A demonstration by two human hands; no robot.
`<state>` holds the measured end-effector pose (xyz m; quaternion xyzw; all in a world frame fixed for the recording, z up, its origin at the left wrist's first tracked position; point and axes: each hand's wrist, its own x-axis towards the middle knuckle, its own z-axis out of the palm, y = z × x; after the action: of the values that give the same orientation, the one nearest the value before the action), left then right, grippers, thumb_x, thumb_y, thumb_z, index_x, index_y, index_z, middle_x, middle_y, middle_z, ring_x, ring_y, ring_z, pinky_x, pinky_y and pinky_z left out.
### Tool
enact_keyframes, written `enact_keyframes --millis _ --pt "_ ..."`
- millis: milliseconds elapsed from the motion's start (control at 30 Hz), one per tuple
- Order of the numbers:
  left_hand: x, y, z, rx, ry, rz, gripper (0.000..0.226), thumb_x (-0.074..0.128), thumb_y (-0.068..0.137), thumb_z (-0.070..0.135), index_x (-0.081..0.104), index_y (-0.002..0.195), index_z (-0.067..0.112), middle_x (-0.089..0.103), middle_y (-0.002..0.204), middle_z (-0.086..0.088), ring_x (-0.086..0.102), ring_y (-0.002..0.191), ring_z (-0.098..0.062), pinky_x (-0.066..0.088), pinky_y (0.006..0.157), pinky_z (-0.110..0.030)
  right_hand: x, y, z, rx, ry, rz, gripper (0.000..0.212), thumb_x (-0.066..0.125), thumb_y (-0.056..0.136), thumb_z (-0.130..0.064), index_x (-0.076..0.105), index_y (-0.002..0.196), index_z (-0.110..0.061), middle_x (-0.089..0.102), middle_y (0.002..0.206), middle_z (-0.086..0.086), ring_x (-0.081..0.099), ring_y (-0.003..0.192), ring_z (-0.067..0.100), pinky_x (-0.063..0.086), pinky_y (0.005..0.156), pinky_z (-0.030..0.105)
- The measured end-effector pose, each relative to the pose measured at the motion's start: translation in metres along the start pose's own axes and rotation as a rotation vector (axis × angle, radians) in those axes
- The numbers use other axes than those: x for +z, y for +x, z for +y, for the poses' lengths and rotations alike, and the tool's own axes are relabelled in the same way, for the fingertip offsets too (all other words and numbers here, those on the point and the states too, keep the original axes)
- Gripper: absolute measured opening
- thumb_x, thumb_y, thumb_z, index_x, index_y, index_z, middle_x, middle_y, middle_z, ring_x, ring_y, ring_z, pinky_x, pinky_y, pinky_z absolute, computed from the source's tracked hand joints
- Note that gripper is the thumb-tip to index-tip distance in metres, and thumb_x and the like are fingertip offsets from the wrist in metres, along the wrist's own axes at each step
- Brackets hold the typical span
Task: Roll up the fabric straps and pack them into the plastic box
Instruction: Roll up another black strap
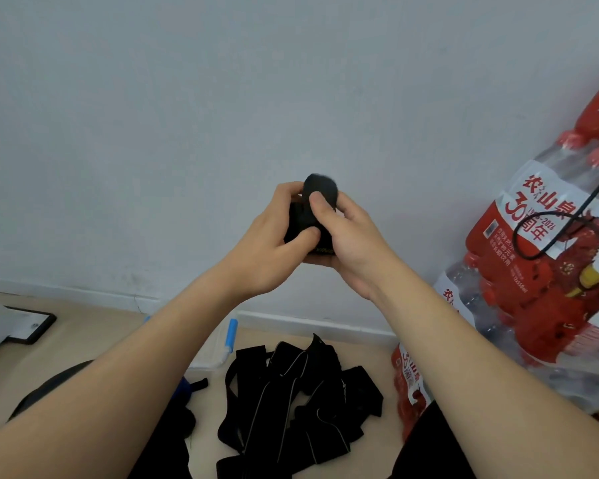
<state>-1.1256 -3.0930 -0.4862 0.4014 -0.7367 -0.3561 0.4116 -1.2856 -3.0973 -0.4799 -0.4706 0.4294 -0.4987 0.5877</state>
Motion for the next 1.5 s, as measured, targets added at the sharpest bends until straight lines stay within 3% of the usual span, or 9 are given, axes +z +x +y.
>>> enact_keyframes --millis 133,267,433,667,800,1000,1067,1167,1500 --pt "0.011 0.004 0.001 -0.105 -0.007 0.041 0.037 0.052 0.101 0.031 0.046 0.138 0.035 0.051 0.133 0.009 0.058 0.123 -0.011 0.053 0.088 -0.030 0.000 0.002 0.001 -0.124 -0.043 0.118 0.017 0.066 0.108 -0.025 0.075 0.120 -0.016 0.079 0.113 0.016 0.081 0.098 0.033 0.067 0.072 0.043" --pt "0.014 0.008 0.005 -0.255 -0.205 0.008 0.028 0.049 0.104 0.041 0.049 0.129 0.029 0.072 0.115 -0.006 0.076 0.092 -0.023 0.066 0.070 -0.041 0.001 0.003 0.002 -0.243 -0.119 0.175 0.019 0.064 0.109 -0.026 0.077 0.101 -0.015 0.077 0.093 0.015 0.075 0.080 0.033 0.060 0.062 0.042" --pt "0.015 0.005 0.010 -0.092 -0.069 0.014 0.023 0.048 0.102 0.031 0.050 0.121 0.017 0.067 0.112 -0.010 0.074 0.087 -0.023 0.064 0.072 -0.037 0.004 0.006 0.006 -0.288 -0.135 0.255 0.038 0.064 0.108 -0.029 0.065 0.085 0.001 0.061 0.072 0.026 0.060 0.054 0.035 0.050 0.041 0.053" --pt "0.018 -0.002 0.011 0.030 0.199 0.023 0.028 0.052 0.105 0.011 0.045 0.132 0.010 0.052 0.127 -0.006 0.053 0.105 -0.014 0.040 0.085 -0.015 0.007 0.008 0.010 0.033 0.099 0.345 0.020 0.057 0.103 -0.021 0.076 0.104 -0.013 0.073 0.099 0.007 0.072 0.088 0.026 0.058 0.062 0.032" --pt "0.022 -0.013 0.013 0.062 0.289 0.000 0.060 0.054 0.091 0.013 0.034 0.148 0.014 0.042 0.132 -0.002 0.043 0.119 -0.021 0.041 0.095 -0.022 -0.003 0.002 0.007 0.362 0.133 0.105 0.035 0.049 0.109 -0.039 0.074 0.107 -0.014 0.077 0.096 0.009 0.077 0.082 0.025 0.062 0.066 0.035" --pt "0.018 -0.014 0.019 -0.120 -0.053 -0.013 0.075 0.047 0.096 0.043 0.021 0.165 0.034 0.030 0.154 0.008 0.038 0.142 0.006 0.038 0.118 -0.026 -0.001 0.003 0.004 -0.038 -0.080 0.272 0.034 0.049 0.112 -0.034 0.068 0.113 -0.006 0.074 0.113 0.021 0.077 0.102 0.039 0.068 0.071 0.050" --pt "0.025 -0.018 0.019 -0.121 -0.167 -0.002 0.082 0.052 0.098 0.045 0.010 0.168 0.041 0.028 0.164 0.001 0.035 0.154 -0.008 0.038 0.125 -0.037 -0.002 0.001 0.002 -0.108 -0.089 0.306 0.026 0.052 0.108 -0.027 0.072 0.101 -0.013 0.074 0.105 0.012 0.075 0.097 0.036 0.068 0.074 0.049" --pt "0.023 -0.028 0.014 -0.064 -0.096 0.020 0.087 0.059 0.098 0.037 0.007 0.168 0.042 0.032 0.160 0.021 0.033 0.148 0.014 0.039 0.114 -0.013 -0.002 -0.007 -0.004 0.012 0.128 0.105 0.027 0.058 0.104 -0.034 0.081 0.093 -0.022 0.075 0.102 0.008 0.073 0.091 0.026 0.064 0.081 0.044" --pt "0.002 -0.062 0.017 -0.071 -0.073 0.058 0.022 0.041 0.117 0.026 0.041 0.139 0.024 0.060 0.137 0.001 0.065 0.125 -0.014 0.059 0.100 -0.044 0.031 -0.040 0.002 0.070 0.048 0.020 0.038 0.060 0.111 -0.030 0.066 0.133 0.001 0.073 0.117 0.014 0.073 0.105 0.026 0.063 0.090 0.040"
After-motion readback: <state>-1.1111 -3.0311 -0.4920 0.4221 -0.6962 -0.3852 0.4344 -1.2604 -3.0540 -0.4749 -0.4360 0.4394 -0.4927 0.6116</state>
